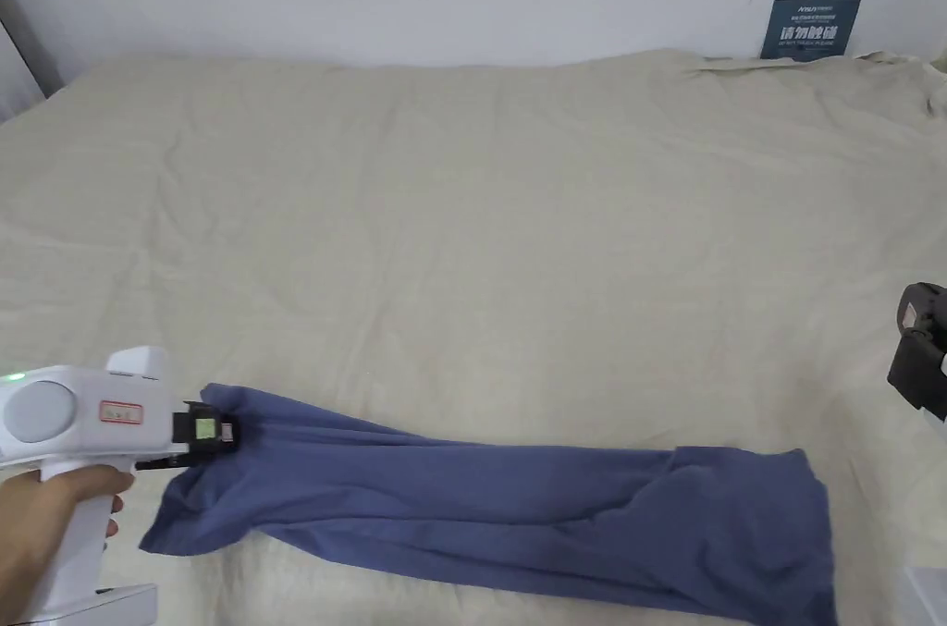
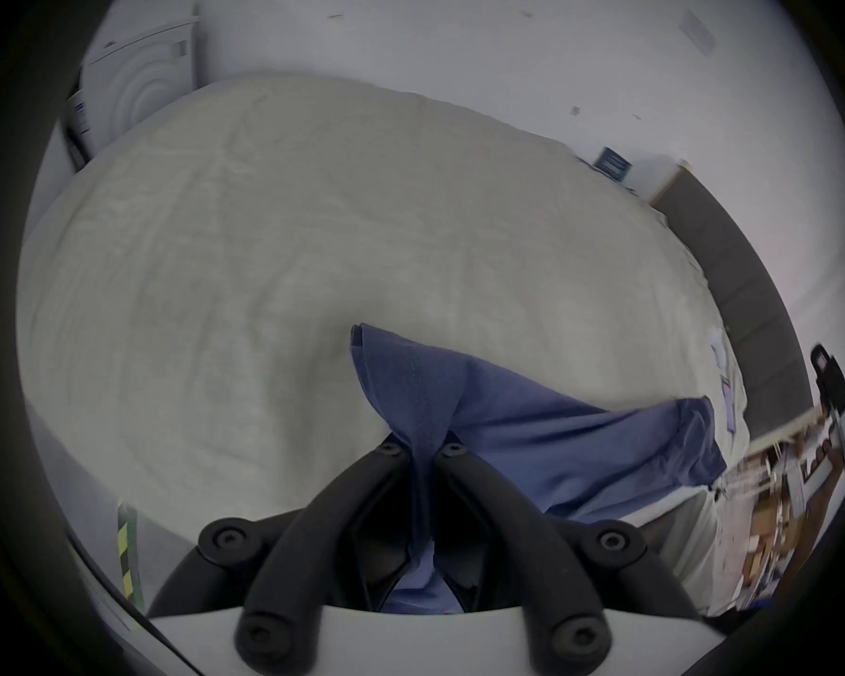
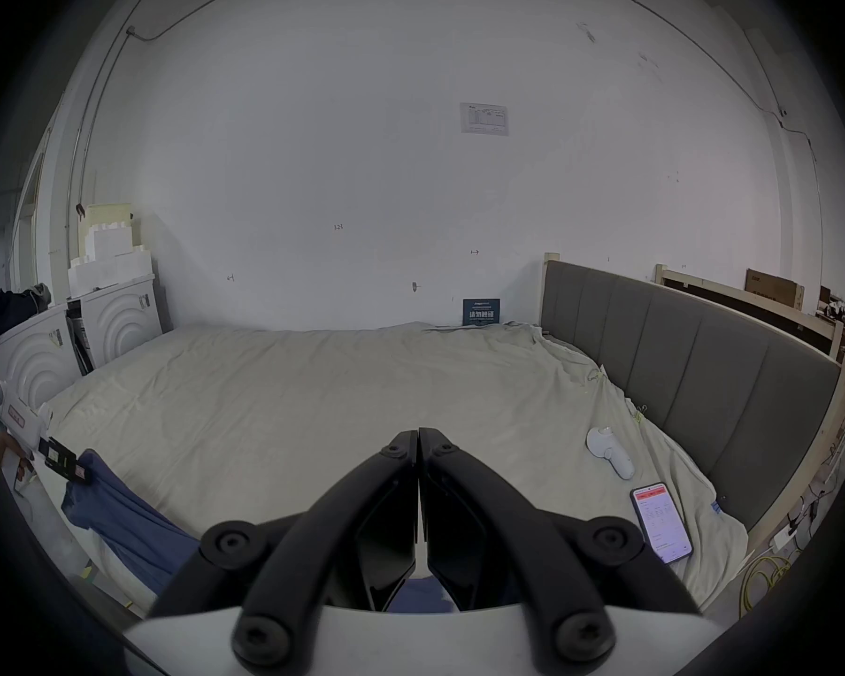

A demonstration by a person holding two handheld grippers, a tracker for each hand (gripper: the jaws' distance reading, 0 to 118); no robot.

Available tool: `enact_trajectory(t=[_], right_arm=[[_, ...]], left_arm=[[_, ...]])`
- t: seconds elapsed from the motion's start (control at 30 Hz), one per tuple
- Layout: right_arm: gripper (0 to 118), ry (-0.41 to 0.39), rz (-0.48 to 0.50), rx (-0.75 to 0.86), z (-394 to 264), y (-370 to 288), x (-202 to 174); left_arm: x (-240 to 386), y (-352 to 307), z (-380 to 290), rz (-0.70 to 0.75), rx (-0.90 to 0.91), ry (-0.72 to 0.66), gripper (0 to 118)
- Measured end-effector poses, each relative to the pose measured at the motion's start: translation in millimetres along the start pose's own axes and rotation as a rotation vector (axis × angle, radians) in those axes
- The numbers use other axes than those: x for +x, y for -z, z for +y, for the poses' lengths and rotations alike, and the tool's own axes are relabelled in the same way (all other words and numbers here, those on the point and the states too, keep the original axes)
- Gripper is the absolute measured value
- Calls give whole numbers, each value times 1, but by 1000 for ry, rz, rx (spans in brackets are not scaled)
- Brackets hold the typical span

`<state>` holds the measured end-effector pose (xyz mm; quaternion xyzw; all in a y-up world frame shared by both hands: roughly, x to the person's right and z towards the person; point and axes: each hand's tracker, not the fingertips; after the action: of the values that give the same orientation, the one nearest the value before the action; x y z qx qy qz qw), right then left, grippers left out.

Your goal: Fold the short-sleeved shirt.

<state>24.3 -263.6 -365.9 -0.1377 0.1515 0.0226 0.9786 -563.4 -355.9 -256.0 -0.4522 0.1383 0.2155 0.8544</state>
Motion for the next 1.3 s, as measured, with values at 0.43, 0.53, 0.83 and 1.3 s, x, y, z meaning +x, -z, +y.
enact_trajectory(t=[0.43, 0.53, 0.83, 1.3], right_arm=[[0, 1, 4, 4, -1, -9, 5], [0, 5, -2, 7, -1, -13, 7], [0, 8, -27, 6, -5, -23, 21], [0, 26, -57, -12, -9, -25, 32]], left_arm=[[124, 3, -7, -240, -126, 74, 4], [165, 26, -14, -291, -176, 134, 4], [237, 101, -42, -325, -283, 146, 4], [250, 85, -42, -281, -130, 204, 118]])
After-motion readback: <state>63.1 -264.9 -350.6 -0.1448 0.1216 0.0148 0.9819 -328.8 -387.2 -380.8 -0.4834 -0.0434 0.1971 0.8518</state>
